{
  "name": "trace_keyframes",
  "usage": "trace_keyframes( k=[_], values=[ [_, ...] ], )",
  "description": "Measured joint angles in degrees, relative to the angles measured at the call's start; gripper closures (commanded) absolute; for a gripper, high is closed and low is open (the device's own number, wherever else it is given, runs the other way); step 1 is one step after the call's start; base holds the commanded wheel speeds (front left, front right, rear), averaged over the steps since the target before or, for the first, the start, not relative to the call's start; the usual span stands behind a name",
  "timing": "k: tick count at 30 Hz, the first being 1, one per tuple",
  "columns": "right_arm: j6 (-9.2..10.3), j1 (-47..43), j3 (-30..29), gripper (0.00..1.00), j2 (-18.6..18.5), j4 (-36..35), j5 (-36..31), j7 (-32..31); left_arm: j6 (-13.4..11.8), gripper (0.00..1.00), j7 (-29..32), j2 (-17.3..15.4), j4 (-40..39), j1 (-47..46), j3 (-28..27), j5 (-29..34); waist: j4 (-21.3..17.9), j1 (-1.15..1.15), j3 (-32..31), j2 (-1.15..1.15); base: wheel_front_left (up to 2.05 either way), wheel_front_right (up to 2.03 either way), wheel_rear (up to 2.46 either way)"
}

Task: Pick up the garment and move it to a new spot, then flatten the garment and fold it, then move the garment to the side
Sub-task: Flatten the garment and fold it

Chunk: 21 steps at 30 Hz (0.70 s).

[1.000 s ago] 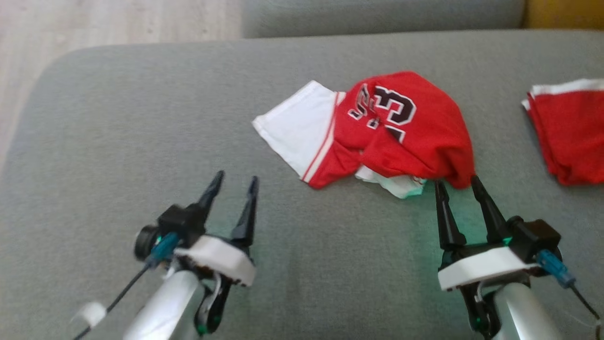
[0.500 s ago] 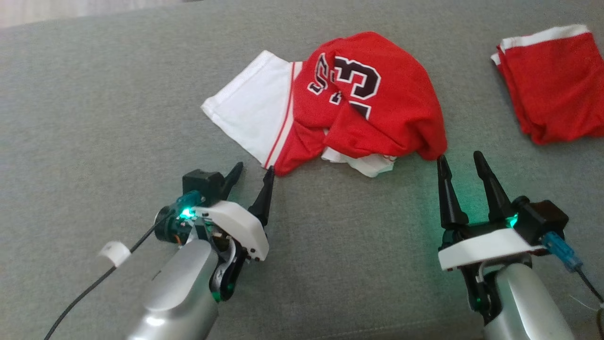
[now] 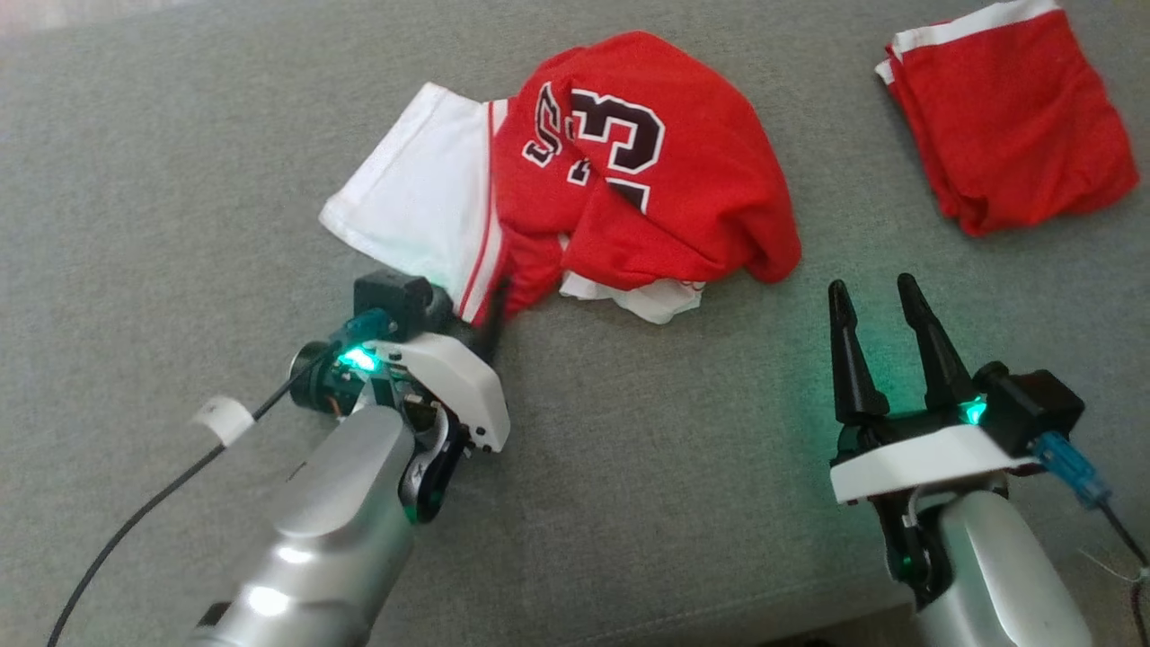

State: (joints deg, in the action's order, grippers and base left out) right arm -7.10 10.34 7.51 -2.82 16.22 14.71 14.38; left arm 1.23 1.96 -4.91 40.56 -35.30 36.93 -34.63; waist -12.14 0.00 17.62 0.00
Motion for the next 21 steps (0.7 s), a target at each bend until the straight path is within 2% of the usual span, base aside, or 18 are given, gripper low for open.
trace_keyframes(
  k=[6, 10, 15, 21],
  values=[
    [0.0, 0.01, -0.42, 0.0, 0.0, 0.0, 0.36, 0.0, -0.23, 1.0, -5.06, -0.25, 1.11, -0.01, -0.33, 0.51, -0.3, 0.0, -1.05, 0.0, 0.0, 0.0, 0.0],
    [0.0, -0.01, -0.82, 0.0, 0.0, 0.03, 0.35, 0.0, -0.2, 1.0, -8.7, -1.7, -0.7, -0.25, -2.0, 0.49, 0.39, -0.01, -2.43, 0.0, 0.0, 0.0, 0.0],
    [0.0, -0.03, -0.68, 0.0, 0.0, 0.23, 0.35, 0.0, 0.89, 1.0, -8.66, -6.97, -4.69, -4.54, -3.74, 0.52, 1.7, -0.01, -4.05, 0.0, 0.0, 0.0, 0.0],
    [0.0, -0.07, 0.25, 0.0, 0.0, 0.63, 0.55, 0.0, 2.41, 1.0, -2.18, -13.32, -9.01, -12.88, -4.49, 1.71, 2.51, -0.01, -5.17, 0.0, 0.0, 0.0, 0.0]
  ],
)
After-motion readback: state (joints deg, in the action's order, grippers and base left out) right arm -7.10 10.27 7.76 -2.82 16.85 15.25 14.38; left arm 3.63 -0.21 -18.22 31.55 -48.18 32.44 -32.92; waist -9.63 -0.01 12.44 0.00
